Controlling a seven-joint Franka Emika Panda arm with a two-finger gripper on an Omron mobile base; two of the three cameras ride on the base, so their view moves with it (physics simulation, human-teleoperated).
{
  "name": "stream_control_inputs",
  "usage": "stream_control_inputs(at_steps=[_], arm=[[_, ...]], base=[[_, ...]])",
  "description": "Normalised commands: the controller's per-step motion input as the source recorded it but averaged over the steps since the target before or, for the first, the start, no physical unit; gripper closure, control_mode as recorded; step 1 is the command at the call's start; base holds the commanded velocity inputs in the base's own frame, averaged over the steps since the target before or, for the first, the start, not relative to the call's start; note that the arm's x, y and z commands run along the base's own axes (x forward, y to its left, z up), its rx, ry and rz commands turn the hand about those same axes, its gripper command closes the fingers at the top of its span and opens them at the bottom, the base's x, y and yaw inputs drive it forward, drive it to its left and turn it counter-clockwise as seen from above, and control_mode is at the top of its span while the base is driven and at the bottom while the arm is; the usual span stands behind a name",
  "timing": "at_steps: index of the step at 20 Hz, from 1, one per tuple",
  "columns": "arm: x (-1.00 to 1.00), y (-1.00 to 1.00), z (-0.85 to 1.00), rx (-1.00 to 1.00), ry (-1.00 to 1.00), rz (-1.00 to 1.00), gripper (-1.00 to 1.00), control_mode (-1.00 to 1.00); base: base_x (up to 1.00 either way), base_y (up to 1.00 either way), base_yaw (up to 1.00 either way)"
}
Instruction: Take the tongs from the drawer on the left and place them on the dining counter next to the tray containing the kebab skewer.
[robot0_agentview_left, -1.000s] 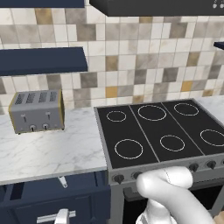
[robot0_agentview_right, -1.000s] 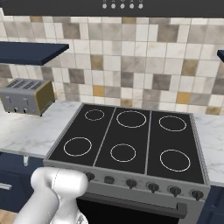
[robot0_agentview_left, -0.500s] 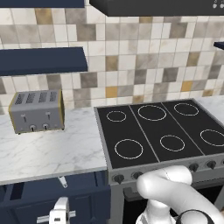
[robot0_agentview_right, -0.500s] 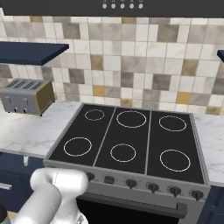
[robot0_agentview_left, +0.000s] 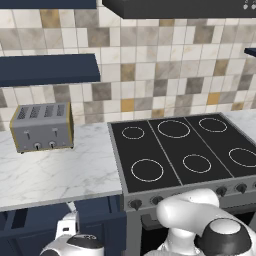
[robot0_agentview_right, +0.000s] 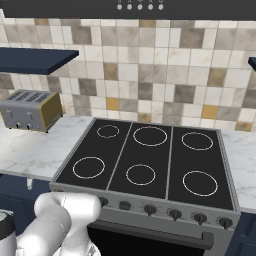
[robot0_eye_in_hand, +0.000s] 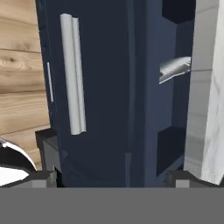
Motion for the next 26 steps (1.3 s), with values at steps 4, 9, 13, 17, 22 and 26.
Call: stream_control_inputs(at_steps=[4, 9, 13, 17, 22, 26], arm=[[0.24, 0.0, 0.0, 0.0, 0.22, 0.0, -1.0, -1.0], [0.17, 0.0, 0.0, 0.0, 0.13, 0.01, -1.0, -1.0], [0.4, 0.0, 0.0, 0.0, 0.15, 0.0, -1.0, -1.0], [0.53, 0.0, 0.0, 0.0, 0.2, 0.0, -1.0, -1.0], [0.38, 0.01, -0.02, 0.0, 0.21, 0.0, -1.0, -1.0], [0.2, 0.12, -0.17, 0.0, 0.24, 0.0, -1.0, -1.0]], base=[[0.0, 0.0, 0.0], [0.0, 0.0, 0.0], [0.0, 0.0, 0.0], [0.0, 0.0, 0.0], [0.0, 0.0, 0.0], [0.0, 0.0, 0.0]])
